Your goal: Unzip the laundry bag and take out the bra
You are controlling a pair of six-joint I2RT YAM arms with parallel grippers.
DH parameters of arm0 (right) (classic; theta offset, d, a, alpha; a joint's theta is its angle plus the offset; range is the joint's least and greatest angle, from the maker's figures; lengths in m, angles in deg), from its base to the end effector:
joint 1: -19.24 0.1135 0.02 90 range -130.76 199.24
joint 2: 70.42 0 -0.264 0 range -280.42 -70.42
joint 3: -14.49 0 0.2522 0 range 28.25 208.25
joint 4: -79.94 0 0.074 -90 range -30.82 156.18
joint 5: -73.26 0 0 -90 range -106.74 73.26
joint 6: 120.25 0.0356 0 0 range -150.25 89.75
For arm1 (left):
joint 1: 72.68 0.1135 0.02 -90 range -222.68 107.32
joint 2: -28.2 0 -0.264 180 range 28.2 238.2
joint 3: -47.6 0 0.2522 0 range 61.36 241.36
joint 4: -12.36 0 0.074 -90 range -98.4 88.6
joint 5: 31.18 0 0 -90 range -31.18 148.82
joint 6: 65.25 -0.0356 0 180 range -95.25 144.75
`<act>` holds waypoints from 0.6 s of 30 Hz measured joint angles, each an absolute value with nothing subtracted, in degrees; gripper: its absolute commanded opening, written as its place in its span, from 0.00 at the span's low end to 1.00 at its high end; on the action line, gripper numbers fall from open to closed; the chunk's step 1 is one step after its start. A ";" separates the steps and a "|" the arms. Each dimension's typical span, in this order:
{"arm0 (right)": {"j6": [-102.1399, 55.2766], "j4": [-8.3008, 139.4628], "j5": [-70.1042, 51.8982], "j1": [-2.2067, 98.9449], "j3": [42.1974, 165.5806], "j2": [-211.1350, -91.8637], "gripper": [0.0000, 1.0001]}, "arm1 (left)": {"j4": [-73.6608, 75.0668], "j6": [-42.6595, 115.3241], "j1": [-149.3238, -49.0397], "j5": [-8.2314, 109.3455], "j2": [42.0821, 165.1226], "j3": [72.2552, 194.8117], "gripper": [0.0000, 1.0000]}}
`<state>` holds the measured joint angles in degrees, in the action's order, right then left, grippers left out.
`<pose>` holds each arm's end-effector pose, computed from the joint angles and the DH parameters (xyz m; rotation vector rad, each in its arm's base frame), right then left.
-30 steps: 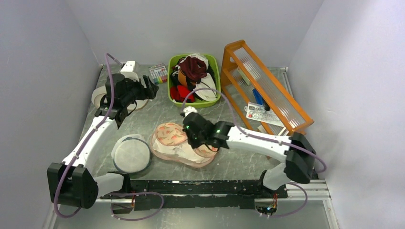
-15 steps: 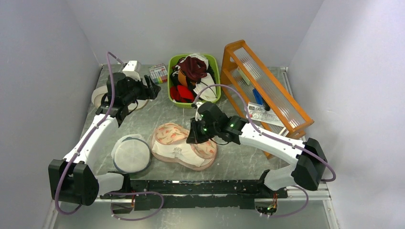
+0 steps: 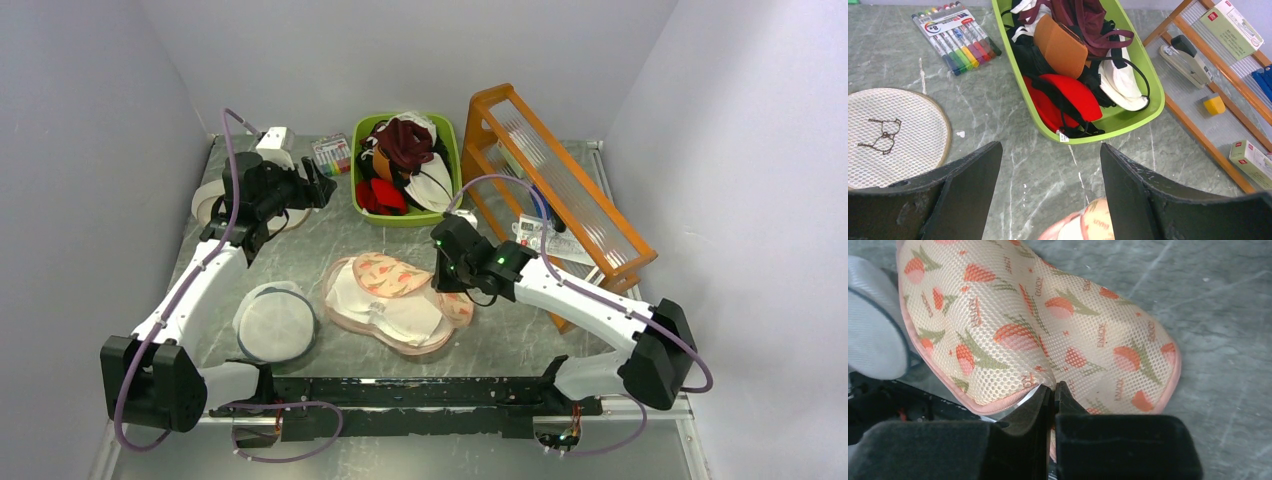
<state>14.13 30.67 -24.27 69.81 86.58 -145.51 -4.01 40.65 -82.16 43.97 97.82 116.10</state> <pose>0.1756 0.2062 0.2690 -0.0805 2.5520 0.5293 0.2782 -0.0557 0.3235 0.0747 1.9006 -0.5458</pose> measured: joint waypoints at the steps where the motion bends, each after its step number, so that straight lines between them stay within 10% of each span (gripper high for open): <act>1: 14.20 30.01 -25.19 69.72 86.36 -145.27 0.00 | -3.99 40.65 -82.14 43.94 97.78 116.10 0.82; 18: 11.40 17.93 -43.25 69.39 85.05 -143.32 0.09 | -3.99 40.70 -82.16 42.81 97.78 116.10 0.82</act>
